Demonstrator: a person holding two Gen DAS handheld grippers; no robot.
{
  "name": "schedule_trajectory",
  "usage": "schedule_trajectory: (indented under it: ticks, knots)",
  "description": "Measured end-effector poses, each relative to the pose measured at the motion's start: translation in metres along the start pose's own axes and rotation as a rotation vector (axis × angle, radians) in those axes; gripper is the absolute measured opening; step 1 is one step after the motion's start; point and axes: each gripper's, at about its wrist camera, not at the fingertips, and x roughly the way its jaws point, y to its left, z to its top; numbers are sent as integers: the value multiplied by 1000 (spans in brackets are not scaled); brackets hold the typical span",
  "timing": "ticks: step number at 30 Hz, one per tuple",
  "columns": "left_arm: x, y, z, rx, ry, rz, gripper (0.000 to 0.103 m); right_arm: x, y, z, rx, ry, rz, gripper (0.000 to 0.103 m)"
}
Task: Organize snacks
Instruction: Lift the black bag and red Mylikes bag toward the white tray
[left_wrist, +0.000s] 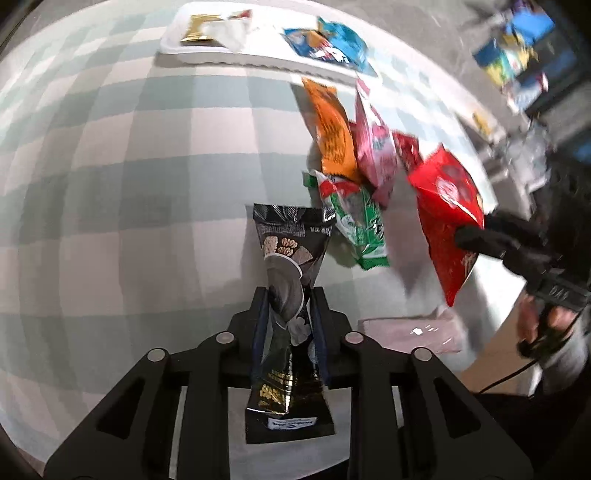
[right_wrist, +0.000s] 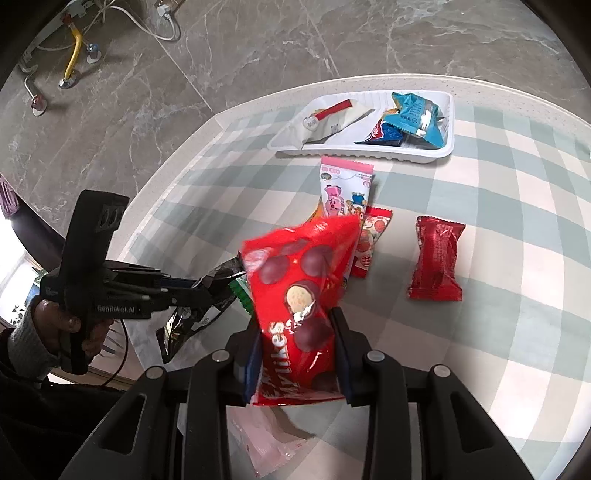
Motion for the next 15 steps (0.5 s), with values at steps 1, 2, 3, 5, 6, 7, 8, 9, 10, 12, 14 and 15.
schedule_trajectory:
  ticks: [1,2,3,5,6,7,8,9,10,12,14,15]
  knots:
    - [4,-4,-1,23,15,23,23,1,1,0,-2,2,-1,37]
    - [9,-8,0,41,32,48,23,2,2,0,-2,2,1,37]
    - [12,-10,-2,54,42,64,23,2,2,0,-1,2,5,37]
    - [13,-16,-1,81,36,86,23,3,3,1,-5,1,2,37]
    - [15,-19,0,100,38,100,23,4,3,1,-8,2,-5,37]
    - [16,-21,2,108,40,107,24,5,3,1,-12,7,-12,37]
    - [17,-23,4,118,43,115,24,6,3,0,-14,10,-17,37]
    - [17,-24,4,123,45,118,25,7,3,0,-14,15,-21,37]
    - [18,-26,5,132,47,119,27,8,4,-1,-15,21,-22,37]
    - [19,-29,6,136,50,106,36,11,5,-3,-22,34,-35,38]
    - [19,-31,6,123,49,66,49,15,7,-5,-25,45,-44,44]
    - [21,-36,6,126,47,58,55,16,8,-6,-24,43,-49,46]
